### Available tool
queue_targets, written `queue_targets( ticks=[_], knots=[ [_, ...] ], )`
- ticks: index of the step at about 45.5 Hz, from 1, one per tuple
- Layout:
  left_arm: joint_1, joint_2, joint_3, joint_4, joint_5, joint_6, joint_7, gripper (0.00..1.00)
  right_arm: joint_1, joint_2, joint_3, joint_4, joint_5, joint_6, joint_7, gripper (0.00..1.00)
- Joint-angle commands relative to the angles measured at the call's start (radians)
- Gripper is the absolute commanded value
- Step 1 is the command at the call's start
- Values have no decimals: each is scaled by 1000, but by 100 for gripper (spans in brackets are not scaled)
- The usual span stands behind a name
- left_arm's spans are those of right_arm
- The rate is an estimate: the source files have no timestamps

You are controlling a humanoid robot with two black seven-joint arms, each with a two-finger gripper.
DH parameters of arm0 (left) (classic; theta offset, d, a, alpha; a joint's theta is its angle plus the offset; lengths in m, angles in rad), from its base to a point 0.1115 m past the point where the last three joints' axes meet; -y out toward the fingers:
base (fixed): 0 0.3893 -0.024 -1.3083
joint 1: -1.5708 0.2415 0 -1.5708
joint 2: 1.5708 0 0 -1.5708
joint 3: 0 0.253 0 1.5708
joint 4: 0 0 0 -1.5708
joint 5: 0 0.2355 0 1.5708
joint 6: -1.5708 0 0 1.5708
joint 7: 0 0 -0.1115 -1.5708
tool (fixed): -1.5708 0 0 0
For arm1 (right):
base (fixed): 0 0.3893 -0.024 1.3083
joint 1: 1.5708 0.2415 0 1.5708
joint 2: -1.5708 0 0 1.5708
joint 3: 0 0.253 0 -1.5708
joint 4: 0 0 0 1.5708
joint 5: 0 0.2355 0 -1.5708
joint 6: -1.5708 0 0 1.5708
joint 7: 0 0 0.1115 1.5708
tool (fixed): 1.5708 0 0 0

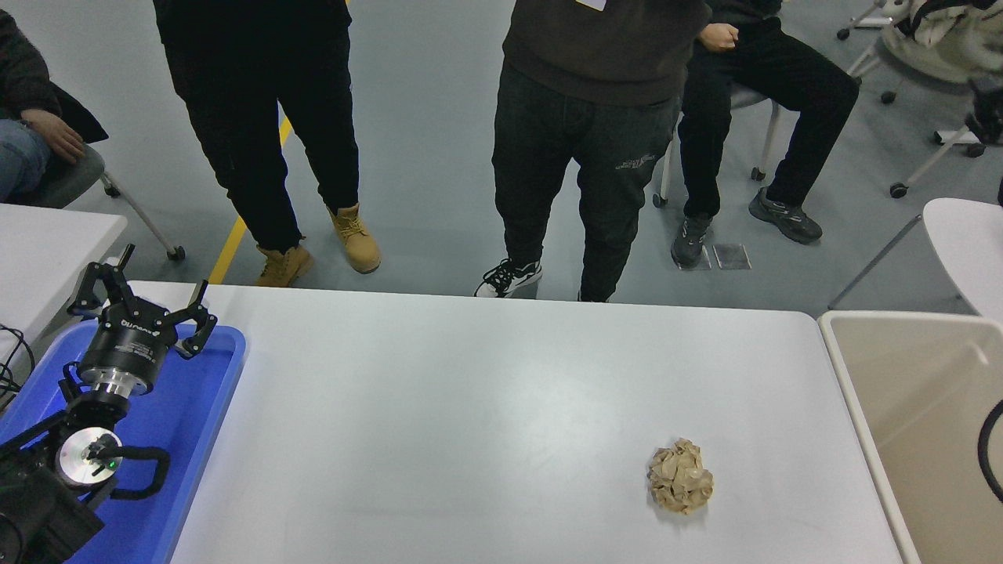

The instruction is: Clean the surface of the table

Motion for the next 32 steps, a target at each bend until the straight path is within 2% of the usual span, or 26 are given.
queue_targets(
  ticks=[1, 15, 32],
  knots=[
    [0, 0, 0, 0, 0, 0, 0, 100, -88, 40, 200, 125, 0, 0, 74, 98],
    [0, 0, 0, 0, 0, 0, 0, 100, -232, 117, 330, 155, 0, 2, 146, 98],
    [0, 0, 0, 0, 0, 0, 0, 100, -370, 189, 432, 244, -11, 4, 155, 98]
  ],
)
